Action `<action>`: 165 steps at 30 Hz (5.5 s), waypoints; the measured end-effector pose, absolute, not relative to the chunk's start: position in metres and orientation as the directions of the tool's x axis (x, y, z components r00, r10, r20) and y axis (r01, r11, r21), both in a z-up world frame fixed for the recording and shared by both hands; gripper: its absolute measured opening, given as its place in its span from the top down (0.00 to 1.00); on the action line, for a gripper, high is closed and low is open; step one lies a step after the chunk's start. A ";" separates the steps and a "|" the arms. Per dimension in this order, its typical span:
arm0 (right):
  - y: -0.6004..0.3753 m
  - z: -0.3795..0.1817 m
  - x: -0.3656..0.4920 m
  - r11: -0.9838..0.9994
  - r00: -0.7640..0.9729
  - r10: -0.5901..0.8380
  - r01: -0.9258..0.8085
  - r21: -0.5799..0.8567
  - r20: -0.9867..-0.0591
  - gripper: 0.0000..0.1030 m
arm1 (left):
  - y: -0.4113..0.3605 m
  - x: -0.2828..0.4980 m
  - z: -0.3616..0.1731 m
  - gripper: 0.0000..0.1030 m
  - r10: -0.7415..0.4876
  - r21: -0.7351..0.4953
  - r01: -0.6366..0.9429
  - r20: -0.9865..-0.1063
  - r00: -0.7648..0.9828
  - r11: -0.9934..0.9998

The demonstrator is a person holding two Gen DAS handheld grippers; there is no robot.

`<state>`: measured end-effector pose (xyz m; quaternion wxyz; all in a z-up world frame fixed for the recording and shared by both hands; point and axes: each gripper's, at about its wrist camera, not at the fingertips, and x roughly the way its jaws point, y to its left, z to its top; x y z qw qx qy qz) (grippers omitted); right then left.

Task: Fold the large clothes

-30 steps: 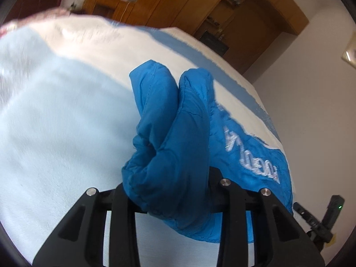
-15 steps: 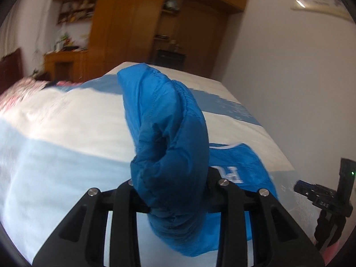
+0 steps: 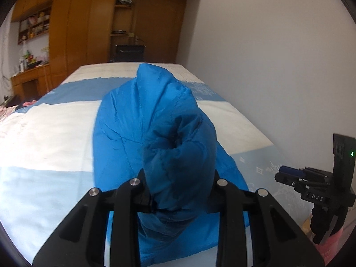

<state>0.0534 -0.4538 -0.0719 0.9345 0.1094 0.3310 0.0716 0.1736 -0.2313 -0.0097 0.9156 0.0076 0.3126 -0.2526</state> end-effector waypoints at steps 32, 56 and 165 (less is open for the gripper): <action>-0.442 -0.062 0.120 0.763 0.575 0.597 -0.189 0.619 -0.560 0.30 | -0.193 0.127 -0.032 0.39 -0.657 -0.354 0.578 -0.581 0.480 0.736; -0.367 -0.083 0.202 0.799 0.413 0.582 -0.132 0.586 -0.700 0.83 | -0.144 0.237 -0.080 0.45 -0.374 -0.260 0.276 -0.739 0.560 0.925; -0.354 -0.132 0.055 0.889 0.713 0.397 -0.144 0.434 -0.577 0.93 | -0.200 0.140 -0.112 0.51 -0.498 -0.254 0.461 -0.674 0.546 0.850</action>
